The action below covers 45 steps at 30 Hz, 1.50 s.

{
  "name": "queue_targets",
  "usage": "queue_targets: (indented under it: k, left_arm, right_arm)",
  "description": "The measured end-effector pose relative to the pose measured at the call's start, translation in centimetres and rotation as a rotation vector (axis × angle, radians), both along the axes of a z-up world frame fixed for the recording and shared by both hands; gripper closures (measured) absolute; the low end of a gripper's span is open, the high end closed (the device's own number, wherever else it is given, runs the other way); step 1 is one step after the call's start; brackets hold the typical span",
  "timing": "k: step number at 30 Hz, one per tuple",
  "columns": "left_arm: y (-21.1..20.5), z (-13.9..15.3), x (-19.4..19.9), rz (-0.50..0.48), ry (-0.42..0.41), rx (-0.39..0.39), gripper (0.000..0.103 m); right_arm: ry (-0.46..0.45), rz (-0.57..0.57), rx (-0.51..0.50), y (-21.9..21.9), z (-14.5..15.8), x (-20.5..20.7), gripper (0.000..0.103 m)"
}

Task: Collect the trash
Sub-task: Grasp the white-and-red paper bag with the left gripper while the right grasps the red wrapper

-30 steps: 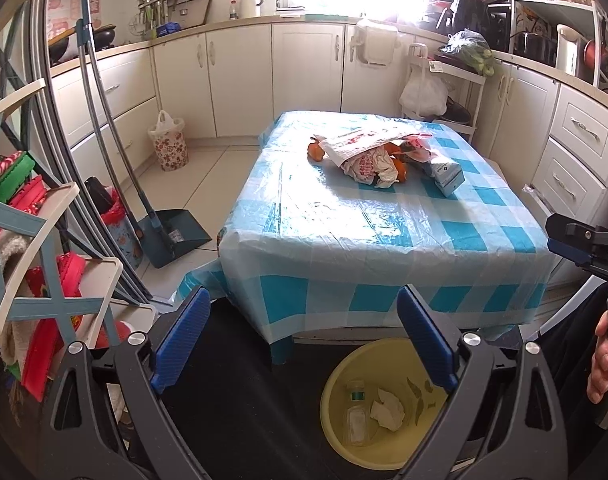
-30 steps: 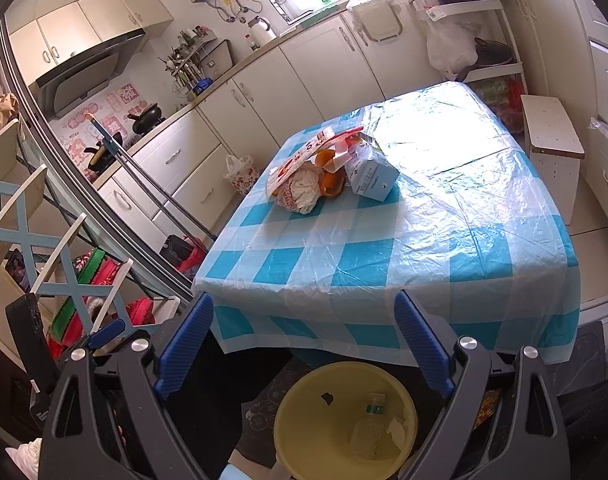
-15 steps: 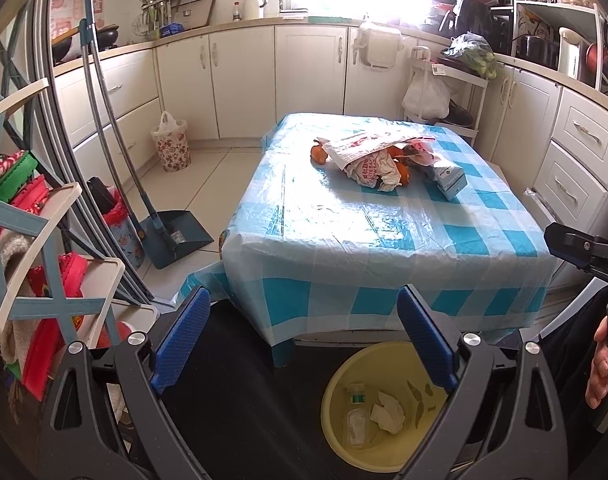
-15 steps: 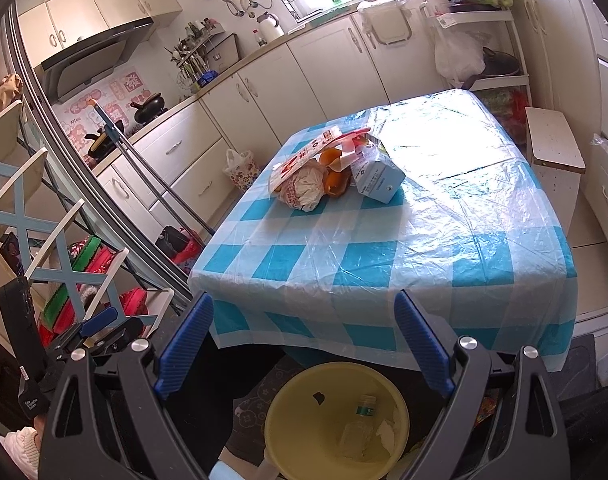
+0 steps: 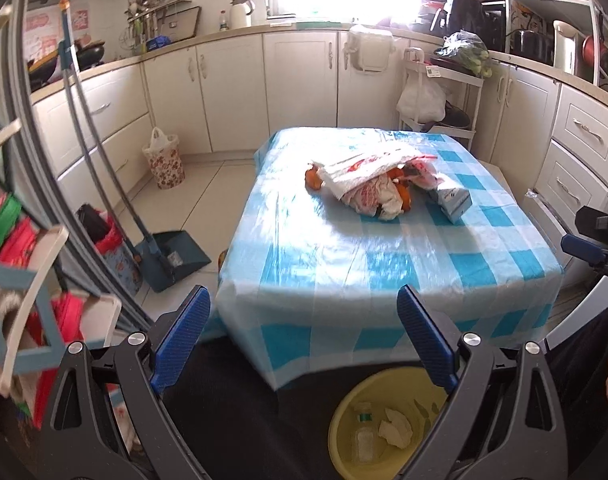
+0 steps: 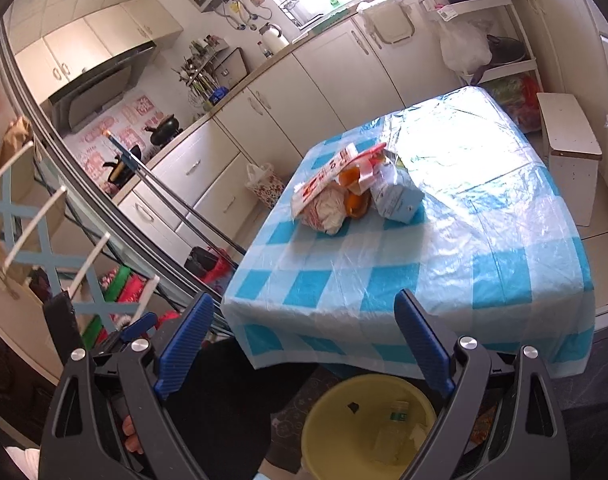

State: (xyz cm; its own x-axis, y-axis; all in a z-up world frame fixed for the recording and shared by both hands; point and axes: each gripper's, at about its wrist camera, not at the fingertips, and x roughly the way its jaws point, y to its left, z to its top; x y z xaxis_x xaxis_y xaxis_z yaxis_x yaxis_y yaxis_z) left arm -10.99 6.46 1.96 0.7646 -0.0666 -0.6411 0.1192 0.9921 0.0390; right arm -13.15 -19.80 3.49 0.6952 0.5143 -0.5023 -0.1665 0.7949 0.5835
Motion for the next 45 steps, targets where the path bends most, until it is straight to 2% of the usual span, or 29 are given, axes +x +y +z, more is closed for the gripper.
queue_targets:
  k: [3,7,11,17,23,26,28,29,31,34,40,43,45]
  left_arm:
    - [-1.9,0.8,2.8,-0.026,-0.022,0.029,0.012]
    - [-5.0,0.6,7.1,-0.06,-0.037,0.099,0.012]
    - [-8.0,-1.0,11.5,-0.091,-0.014,0.176,0.012]
    - [-11.0,-3.4,17.4,-0.091,0.012,0.232,0.012]
    - [-13.0,-4.2,21.9,-0.121,0.015,0.256,0.013]
    - [-13.5,-4.5,23.3,-0.163,0.034,0.236,0.032]
    - [-13.5,-4.6,23.8,-0.184,0.048,0.205,0.055]
    - [-13.4,-4.6,23.9,-0.188,0.053,0.191,0.061]
    - [-13.0,-4.7,24.1,-0.194,0.07,0.151,0.087]
    - [-12.0,-4.6,23.7,-0.184,0.067,0.089,0.102]
    - [-8.3,-2.9,22.0,-0.149,0.028,-0.07,0.102]
    - [-7.2,-2.5,21.7,-0.156,0.031,-0.098,0.102]
    - [-7.1,-2.8,21.8,-0.179,0.046,-0.084,0.102]
  right_arm:
    - [0.012,-0.002,-0.022,-0.8,0.4,2.8,0.015]
    - [0.021,-0.005,-0.002,-2.2,0.4,6.6,0.015]
    - [0.04,-0.016,0.07,-3.4,-0.6,9.6,0.015]
    - [0.076,-0.021,0.178,-5.2,-1.9,12.8,0.015]
    - [0.099,-0.014,0.3,-6.5,-2.7,16.4,0.015]
    - [0.124,0.006,0.328,-6.3,-3.3,18.1,0.015]
    - [0.139,0.031,0.332,-5.8,-3.6,19.2,0.015]
    - [0.146,0.05,0.333,-5.4,-3.8,19.7,0.015]
    - [0.155,0.083,0.328,-4.6,-3.8,20.4,0.016]
    - [0.169,0.117,0.322,-3.4,-3.9,21.5,0.018]
    - [0.203,0.145,0.321,-1.7,-4.6,23.3,0.032]
    - [0.212,0.131,0.327,-1.6,-5.0,23.8,0.043]
    - [0.226,0.111,0.342,-1.9,-5.3,24.1,0.05]
